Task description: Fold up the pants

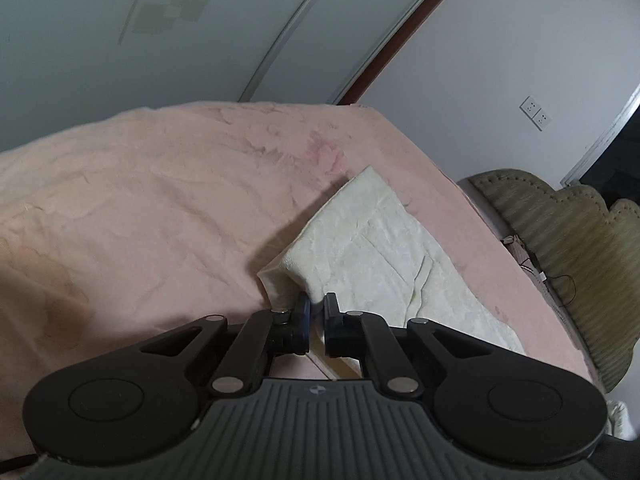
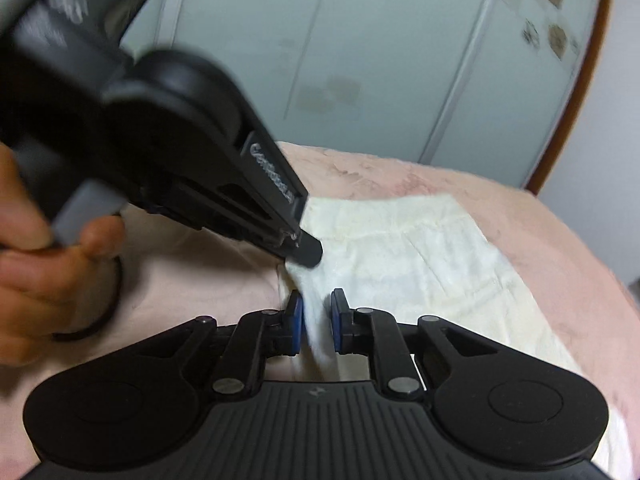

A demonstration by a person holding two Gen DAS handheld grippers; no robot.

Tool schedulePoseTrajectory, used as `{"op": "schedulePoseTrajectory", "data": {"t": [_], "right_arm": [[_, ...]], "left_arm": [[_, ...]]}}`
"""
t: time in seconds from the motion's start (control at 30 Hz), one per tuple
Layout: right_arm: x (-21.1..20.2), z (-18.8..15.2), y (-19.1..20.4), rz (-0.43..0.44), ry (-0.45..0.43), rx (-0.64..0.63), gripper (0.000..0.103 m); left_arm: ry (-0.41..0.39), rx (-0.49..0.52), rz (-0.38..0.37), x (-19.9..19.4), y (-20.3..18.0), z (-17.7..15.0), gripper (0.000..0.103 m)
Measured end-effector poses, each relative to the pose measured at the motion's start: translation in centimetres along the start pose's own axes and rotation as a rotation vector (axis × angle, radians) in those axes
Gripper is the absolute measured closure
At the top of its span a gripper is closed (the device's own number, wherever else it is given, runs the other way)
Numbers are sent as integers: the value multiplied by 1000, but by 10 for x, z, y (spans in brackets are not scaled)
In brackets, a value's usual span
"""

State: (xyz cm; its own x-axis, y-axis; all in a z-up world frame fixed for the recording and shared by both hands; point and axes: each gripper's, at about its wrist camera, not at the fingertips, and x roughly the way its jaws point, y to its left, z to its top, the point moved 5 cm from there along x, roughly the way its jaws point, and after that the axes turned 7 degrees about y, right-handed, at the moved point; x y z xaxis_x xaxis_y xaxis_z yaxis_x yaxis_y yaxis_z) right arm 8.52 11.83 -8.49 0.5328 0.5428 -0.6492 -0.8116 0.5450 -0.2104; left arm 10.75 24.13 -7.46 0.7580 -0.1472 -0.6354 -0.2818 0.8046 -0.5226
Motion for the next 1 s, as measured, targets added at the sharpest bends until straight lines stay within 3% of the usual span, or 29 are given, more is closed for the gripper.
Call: {"op": "schedulePoseTrajectory", "data": {"t": [0.07, 0.13, 0.2, 0.27, 0.3, 0.4, 0.47, 0.5, 0.57, 0.63, 0.73, 0.8, 0.9, 1.0], "right_arm": [[-35, -11, -16, 15, -58, 94, 89], [-67, -32, -41, -60, -76, 187, 88], [-85, -65, -67, -150, -13, 265, 79], [-92, -107, -87, -198, 110, 346, 58], [-96, -127, -91, -198, 151, 377, 58], [-143, -156, -94, -156, 26, 518, 60], [-177, -172, -107, -203, -66, 623, 56], [-187, -181, -117, -255, -79, 665, 51], [-196, -205, -134, -339, -30, 733, 27], [-193, -230, -139, -315, 97, 773, 28], [-224, -243, -126, -329, -8, 784, 29], [-256, -258, -135, -434, -64, 867, 25], [-312, -307, -154, -640, -105, 1105, 21], [-349, -364, -162, -614, -213, 1403, 21]], "left_arm": [[-8, 20, 19, 1, -1, -1, 92], [-27, 56, 46, -1, -6, -3, 92], [-50, 99, 85, -5, -12, -5, 89], [-78, 145, 137, -12, -18, -8, 81], [-92, 165, 165, -16, -21, -8, 79], [-206, 271, 286, -42, -42, -9, 81], [-285, 376, 330, -54, -68, -10, 81], [-283, 425, 302, -55, -84, -12, 78], [-218, 513, 185, -44, -119, -21, 67], [-157, 595, 68, -25, -156, -40, 53], [-81, 754, -39, 8, -211, -84, 48], [-46, 840, -104, 26, -241, -116, 44], [-25, 941, -170, 46, -272, -155, 38], [-21, 1050, -174, 60, -283, -185, 33]]}}
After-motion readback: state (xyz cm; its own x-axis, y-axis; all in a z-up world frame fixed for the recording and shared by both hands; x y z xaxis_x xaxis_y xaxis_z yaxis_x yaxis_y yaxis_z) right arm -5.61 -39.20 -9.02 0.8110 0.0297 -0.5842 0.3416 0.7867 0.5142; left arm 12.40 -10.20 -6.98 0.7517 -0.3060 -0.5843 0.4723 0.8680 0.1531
